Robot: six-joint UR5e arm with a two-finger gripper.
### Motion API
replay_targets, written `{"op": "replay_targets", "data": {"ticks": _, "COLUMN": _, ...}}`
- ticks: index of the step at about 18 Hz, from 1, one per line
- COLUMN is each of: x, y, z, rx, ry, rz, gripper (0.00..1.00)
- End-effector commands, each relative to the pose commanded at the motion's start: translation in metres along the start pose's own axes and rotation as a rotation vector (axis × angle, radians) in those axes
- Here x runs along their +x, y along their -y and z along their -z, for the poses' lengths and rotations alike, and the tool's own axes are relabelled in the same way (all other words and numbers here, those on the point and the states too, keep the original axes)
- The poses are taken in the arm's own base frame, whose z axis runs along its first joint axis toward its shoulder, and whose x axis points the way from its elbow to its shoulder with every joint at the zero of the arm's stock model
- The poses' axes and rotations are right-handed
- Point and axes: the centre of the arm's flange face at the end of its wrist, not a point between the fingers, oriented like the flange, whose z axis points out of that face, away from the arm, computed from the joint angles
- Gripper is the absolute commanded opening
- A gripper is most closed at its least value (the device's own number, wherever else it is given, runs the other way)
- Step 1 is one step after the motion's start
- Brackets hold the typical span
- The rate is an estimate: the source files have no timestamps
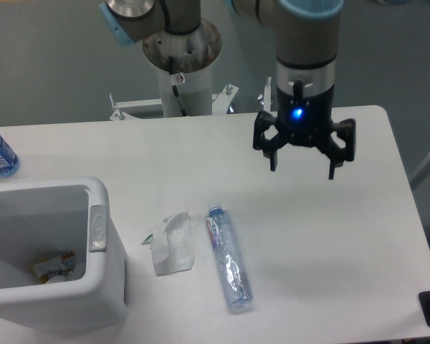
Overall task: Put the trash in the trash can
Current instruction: 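Move the open gripper down toward the crumpled white tissue, then lower the gripper onto the tissue and close on it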
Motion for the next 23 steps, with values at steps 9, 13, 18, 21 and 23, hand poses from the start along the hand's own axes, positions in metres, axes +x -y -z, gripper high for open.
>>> {"op": "replay_targets", "data": {"ticks": 9, "x": 0.059, "y": 0.011, "z": -0.074, "rx": -0.063, "ry": -0.126, "rz": -0.141, "gripper": 1.0}}
{"op": "replay_targets", "data": {"ticks": 13, "x": 0.087, "y": 0.015, "z": -0.119, "rx": -0.076, "ry": -0.226, "rz": -0.163, "gripper": 1.0}}
{"op": "replay_targets", "data": {"ticks": 18, "x": 0.109, "y": 0.023, "z": -0.154, "rx": -0.081, "ry": -0.307, "rz": -0.142, "gripper": 1.0}}
{"op": "replay_targets", "data": {"ticks": 21, "x": 0.116, "y": 0.032, "z": -0.161, "rx": -0.016, "ry": -0.386, "rz": -0.079, "gripper": 1.0}}
{"op": "replay_targets", "data": {"ticks": 23, "x": 0.121, "y": 0.038, "z": -0.171, "rx": -0.008, "ry": -0.412, "rz": -0.037, "gripper": 1.0}}
